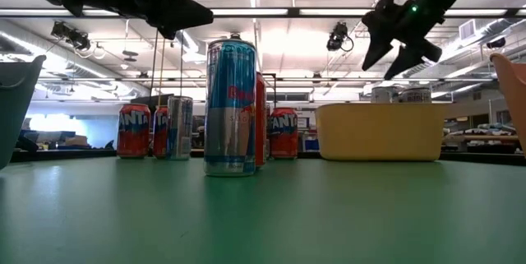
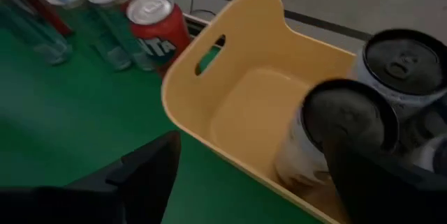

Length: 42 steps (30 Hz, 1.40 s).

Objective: Sort soda cans
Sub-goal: Put the white-blue soda can into the yellow bin

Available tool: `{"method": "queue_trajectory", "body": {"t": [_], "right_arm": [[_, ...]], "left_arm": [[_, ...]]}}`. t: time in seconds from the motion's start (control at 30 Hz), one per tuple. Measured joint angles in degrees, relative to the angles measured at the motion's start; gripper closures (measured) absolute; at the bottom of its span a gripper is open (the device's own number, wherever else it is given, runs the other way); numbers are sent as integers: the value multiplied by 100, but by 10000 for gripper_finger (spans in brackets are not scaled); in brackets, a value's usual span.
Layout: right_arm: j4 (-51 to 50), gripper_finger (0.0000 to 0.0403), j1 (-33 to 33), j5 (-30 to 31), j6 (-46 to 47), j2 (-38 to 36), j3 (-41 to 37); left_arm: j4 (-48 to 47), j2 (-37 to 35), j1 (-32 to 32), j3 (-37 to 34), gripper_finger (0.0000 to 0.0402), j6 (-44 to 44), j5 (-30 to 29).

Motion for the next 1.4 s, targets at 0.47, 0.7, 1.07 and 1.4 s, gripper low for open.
{"method": "queue_trajectory", "body": {"t": [0.47,0.7,1.07,1.4], "right_arm": [[1457,253,204,-586,-249,677,7],[983,385,204,-550,-405,1339,548],[-1212,402,201,90,-45,2841,2295],[-2741,403,-64,70,-101,4060,3441]], "left_arm": [[42,0,0,1,308,12,-11],[-49,0,0,1,312,-7,-353],[-175,-2,0,1,332,-92,-408],[-433,-1,0,1,349,-118,-411]]}}
